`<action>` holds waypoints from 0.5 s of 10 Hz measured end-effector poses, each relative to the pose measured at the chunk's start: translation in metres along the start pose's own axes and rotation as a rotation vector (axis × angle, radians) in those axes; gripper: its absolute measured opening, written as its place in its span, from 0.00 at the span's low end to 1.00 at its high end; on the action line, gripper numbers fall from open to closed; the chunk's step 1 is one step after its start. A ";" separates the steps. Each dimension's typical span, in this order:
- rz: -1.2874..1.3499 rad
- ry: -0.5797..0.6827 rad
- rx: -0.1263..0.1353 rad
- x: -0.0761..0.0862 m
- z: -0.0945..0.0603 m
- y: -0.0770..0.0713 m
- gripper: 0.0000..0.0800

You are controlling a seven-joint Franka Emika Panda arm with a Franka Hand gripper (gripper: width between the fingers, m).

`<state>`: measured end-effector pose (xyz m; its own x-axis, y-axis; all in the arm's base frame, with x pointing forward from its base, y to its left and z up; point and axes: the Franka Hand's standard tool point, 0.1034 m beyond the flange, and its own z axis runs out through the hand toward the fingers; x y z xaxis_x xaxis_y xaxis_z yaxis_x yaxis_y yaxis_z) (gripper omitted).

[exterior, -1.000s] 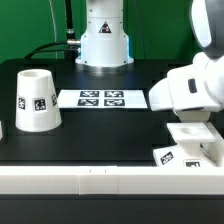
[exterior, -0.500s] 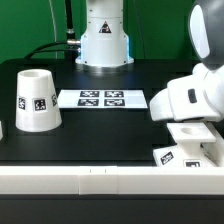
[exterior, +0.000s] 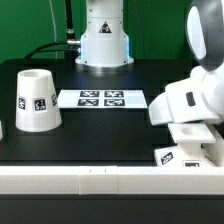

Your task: Assemble lamp

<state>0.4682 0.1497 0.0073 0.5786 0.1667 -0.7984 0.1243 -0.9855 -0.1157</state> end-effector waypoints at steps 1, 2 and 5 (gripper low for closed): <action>0.000 0.000 0.000 0.000 0.000 0.000 0.72; 0.000 0.000 0.000 0.000 0.000 0.000 0.72; -0.041 0.008 0.036 -0.026 -0.032 0.006 0.72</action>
Offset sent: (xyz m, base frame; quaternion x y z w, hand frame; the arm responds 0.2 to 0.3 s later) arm -0.0071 -0.0037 0.0324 0.0451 -0.0167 -0.0531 0.9974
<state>0.4795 0.1407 0.0462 0.5804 0.2070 -0.7876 0.1193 -0.9783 -0.1692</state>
